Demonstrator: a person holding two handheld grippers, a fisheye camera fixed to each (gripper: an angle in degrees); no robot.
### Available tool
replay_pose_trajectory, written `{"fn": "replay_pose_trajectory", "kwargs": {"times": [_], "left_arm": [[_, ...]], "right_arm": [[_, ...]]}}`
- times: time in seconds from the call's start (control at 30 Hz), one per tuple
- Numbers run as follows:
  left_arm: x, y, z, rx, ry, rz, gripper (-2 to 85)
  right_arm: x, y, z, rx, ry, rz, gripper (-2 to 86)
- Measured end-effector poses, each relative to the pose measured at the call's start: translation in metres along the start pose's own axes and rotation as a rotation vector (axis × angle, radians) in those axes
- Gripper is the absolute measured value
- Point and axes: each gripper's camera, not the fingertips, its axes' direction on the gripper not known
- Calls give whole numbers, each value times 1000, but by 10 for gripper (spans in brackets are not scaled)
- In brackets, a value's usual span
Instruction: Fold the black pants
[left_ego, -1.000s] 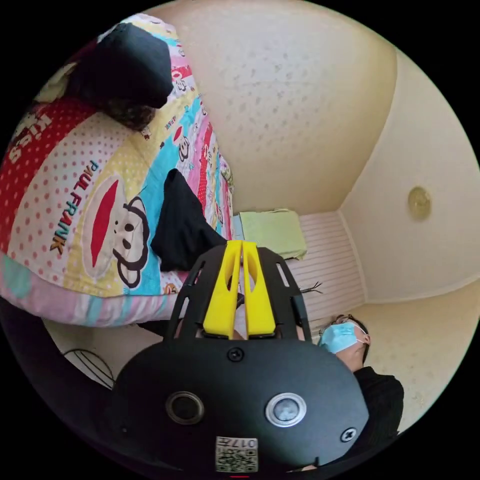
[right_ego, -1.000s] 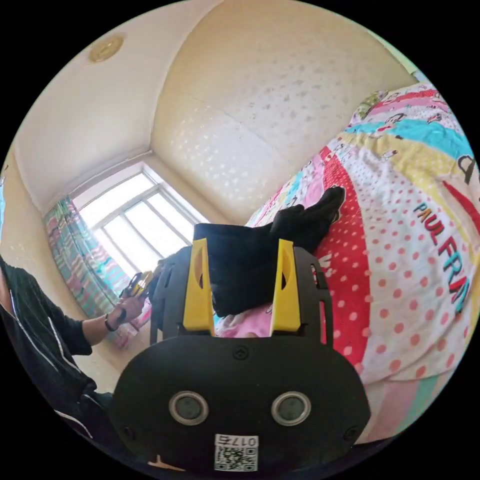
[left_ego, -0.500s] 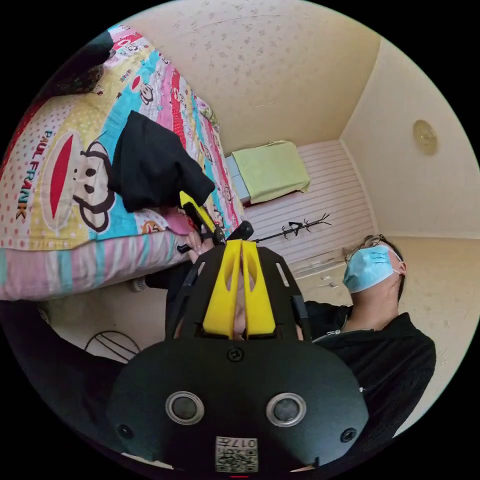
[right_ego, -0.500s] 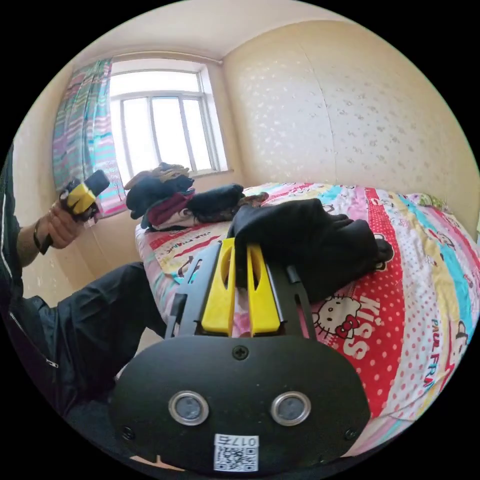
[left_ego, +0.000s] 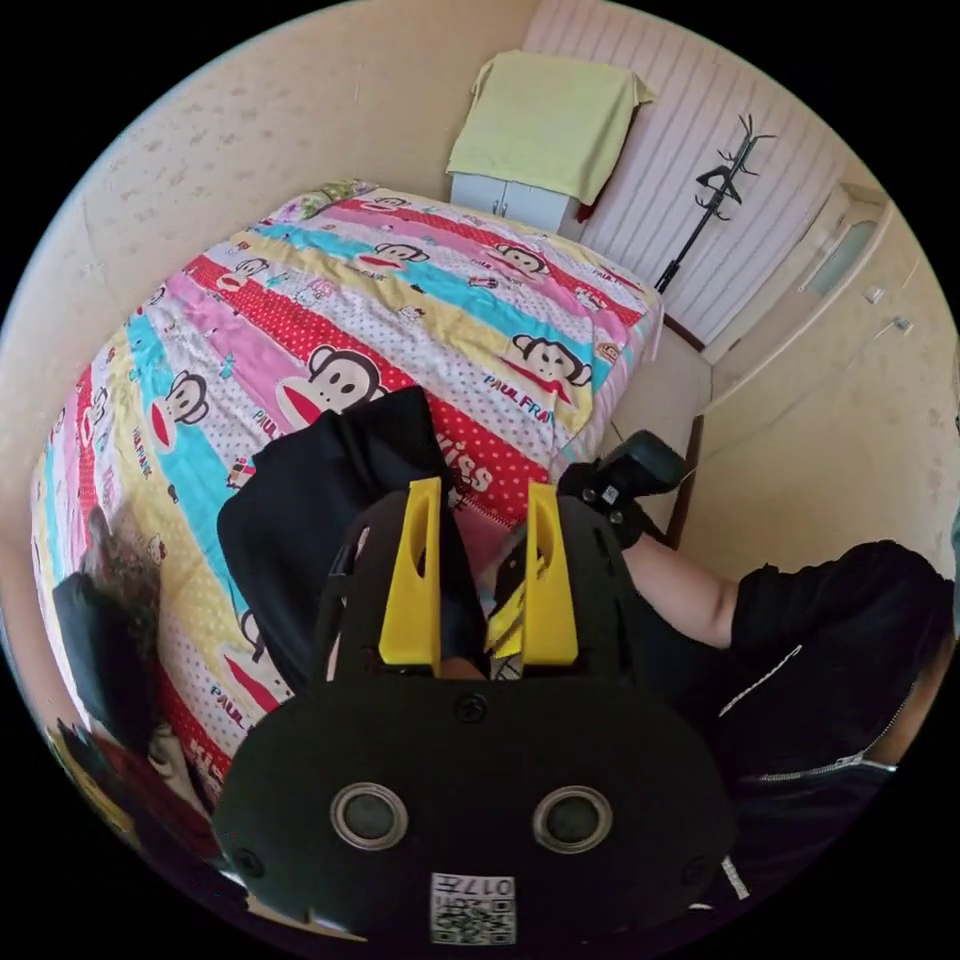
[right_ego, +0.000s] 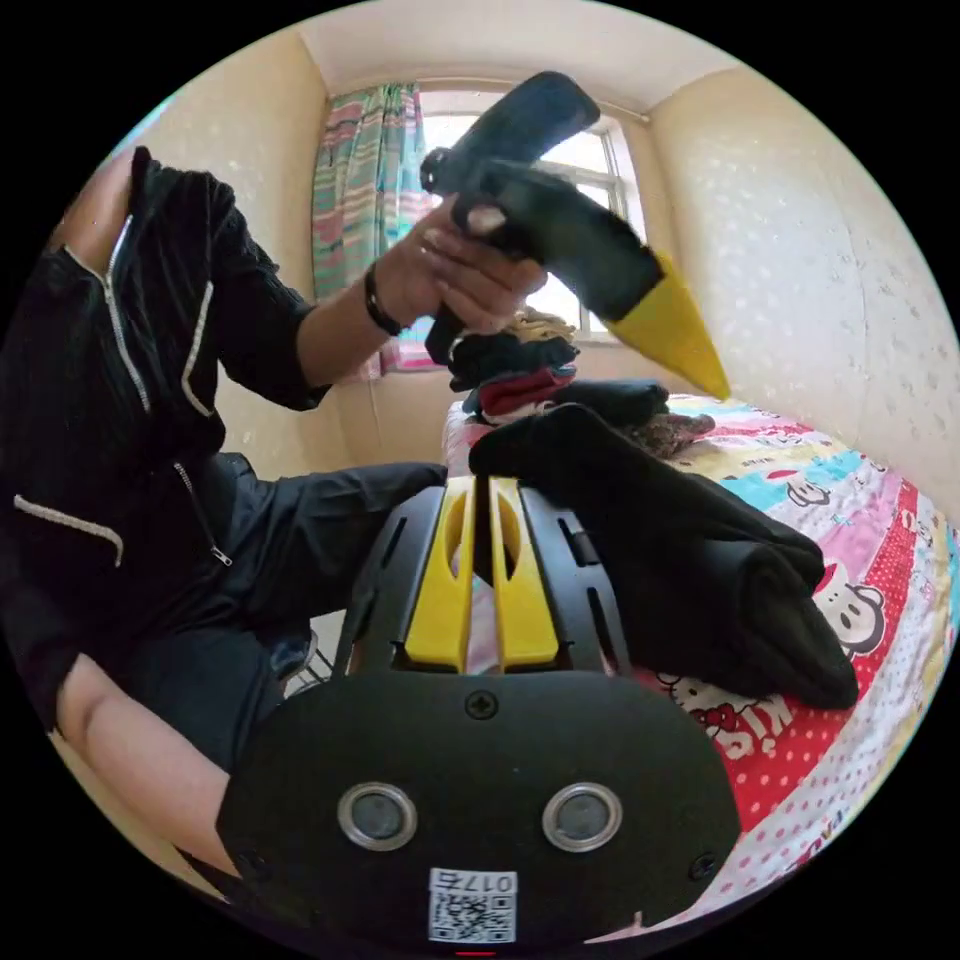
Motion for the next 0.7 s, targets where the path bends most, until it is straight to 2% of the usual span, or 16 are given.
{"fn": "replay_pose_trajectory", "kwargs": {"times": [0.07,0.13,0.2,0.27,0.3,0.33,0.37,0.4,0.53,0.6,0.67,0.7], "left_arm": [[19,-48,19,-60,-100,54,135],[35,-78,33,-76,-190,115,137],[53,-103,67,-173,-245,198,140],[66,-120,140,-457,-355,276,172],[67,-120,159,-540,-404,287,174],[69,-115,191,-658,-554,319,179],[74,-109,207,-669,-654,373,181],[78,-108,209,-653,-664,385,183],[74,-115,185,-606,-572,328,165],[55,-115,156,-538,-448,248,149],[12,-104,104,-410,-207,31,105],[0,-98,89,-360,-160,-34,92]], "right_arm": [[11,15,-46,73,-84,40,12],[15,32,-92,220,-40,80,8],[6,55,-146,552,30,47,5],[6,75,-173,738,19,30,4],[13,81,-182,778,47,107,3],[16,82,-184,761,79,146,3],[18,76,-182,680,153,185,3],[20,65,-176,584,199,190,2],[28,45,-160,405,150,154,2],[43,49,-164,419,96,226,2],[51,55,-171,478,47,251,2],[54,60,-177,535,11,254,2]]}}
